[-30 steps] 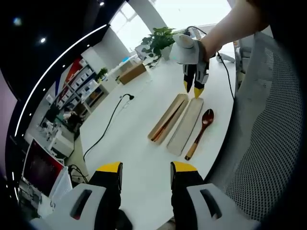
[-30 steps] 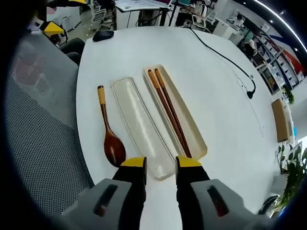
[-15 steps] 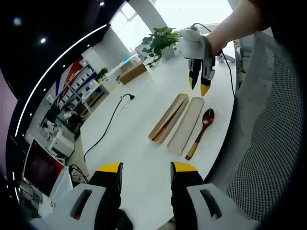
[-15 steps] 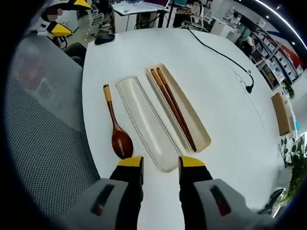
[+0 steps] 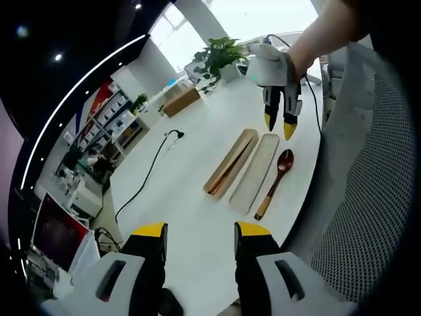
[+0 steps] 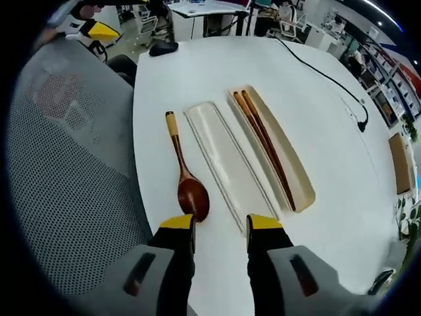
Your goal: Arrange the utensils inside the cutlery case until each visible utensil rests in its matching compartment.
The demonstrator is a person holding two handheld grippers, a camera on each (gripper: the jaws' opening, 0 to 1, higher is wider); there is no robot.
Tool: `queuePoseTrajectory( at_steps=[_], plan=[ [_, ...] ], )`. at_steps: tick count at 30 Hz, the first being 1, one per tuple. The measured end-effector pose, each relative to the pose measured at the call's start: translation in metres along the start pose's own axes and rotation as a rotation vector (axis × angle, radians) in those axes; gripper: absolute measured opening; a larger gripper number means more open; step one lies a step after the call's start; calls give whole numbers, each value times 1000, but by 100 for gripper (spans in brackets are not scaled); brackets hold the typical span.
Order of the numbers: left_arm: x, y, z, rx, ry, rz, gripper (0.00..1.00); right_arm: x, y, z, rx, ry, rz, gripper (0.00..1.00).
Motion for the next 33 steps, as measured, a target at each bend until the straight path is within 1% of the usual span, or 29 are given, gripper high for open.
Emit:
queuePoseTrajectory(
  at_steps=[4, 9, 10, 12, 13, 16, 19, 23, 26, 28, 33],
  plan=[
    [0, -1, 0, -2, -1, -3, 41, 4, -5, -7, -30, -3, -18, 28],
    [-1, -1, 0, -5, 2, -6, 41, 9, -16, -19, -82, 6, -68, 27],
    [-1, -1, 0, -6, 2, -6, 41, 10, -21, -23, -85, 24, -111, 27],
    [-1, -2, 0, -6, 5, -9, 41, 11, -26, -29, -43, 53, -159, 27],
    [-1, -2, 0, -6, 6, -9, 41, 11, -25, -31, -33, 61, -161, 27],
    [-1, -2, 0, -9, 6, -12, 41, 16, -26, -33, -65, 41, -158, 27],
    [-2, -3, 0, -16, 10, -12, 41, 18, -28, -37, -74, 40, -168, 27],
    [-1, -3, 0, -14, 9, -11, 41, 25, -28, -40, -124, 6, -158, 27],
    [-1, -3, 0, -14, 10, -10, 41, 29, -31, -46, -147, 2, -169, 26],
    [-1, -3, 0, -15, 9, -10, 41, 32, -34, -52, -161, 11, -175, 26],
    [-1, -3, 0, -20, 9, -14, 41, 42, -38, -60, -199, -9, -184, 26]
  ],
)
Point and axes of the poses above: the point that each gripper's makers call its tool centre point, and the gripper's own axes: x roughly forward along the fingers, y roughly to its right, z roughly out of its underside, the point moved 4 cm from there along -x, roughly backward along the fingers, and after that the axes turned 11 degrees about -y, right-handed, at the moved point
